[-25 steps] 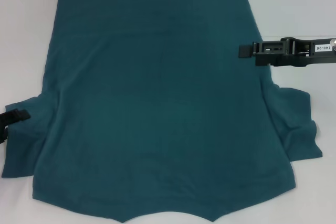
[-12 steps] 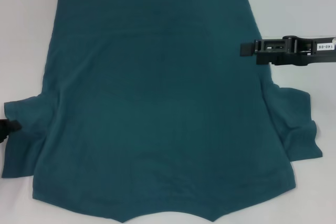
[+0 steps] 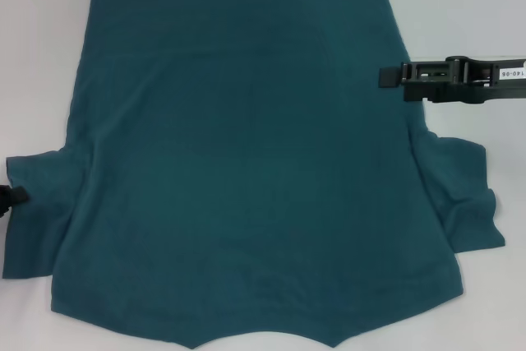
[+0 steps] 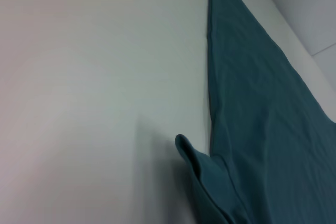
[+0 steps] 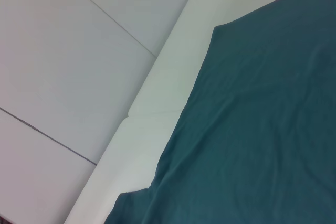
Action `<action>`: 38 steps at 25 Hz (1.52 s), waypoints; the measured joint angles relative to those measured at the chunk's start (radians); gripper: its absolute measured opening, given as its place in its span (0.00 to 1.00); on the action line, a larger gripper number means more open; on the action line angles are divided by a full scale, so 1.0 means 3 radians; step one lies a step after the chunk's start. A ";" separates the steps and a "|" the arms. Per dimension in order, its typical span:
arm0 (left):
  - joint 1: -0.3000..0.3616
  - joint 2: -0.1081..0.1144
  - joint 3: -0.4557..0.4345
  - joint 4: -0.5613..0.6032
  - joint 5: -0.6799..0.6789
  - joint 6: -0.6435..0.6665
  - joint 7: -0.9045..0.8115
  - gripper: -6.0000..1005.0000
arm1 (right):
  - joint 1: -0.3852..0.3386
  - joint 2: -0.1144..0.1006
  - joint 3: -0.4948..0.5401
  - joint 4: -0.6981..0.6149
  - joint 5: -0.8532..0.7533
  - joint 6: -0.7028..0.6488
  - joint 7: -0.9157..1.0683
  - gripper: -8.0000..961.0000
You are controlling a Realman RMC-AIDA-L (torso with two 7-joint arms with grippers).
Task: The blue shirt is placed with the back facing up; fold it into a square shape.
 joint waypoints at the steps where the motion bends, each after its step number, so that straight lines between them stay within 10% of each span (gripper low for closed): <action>1: 0.0000 0.0000 0.0016 0.0031 0.0021 0.0001 0.0002 0.01 | -0.0001 -0.0001 0.0000 0.0000 0.0000 0.0000 0.0000 0.98; 38: -0.0618 0.0225 0.0629 0.0966 0.1549 0.0130 -0.0427 0.01 | -0.0002 -0.0008 0.0025 0.0000 0.0006 0.0000 0.0026 0.98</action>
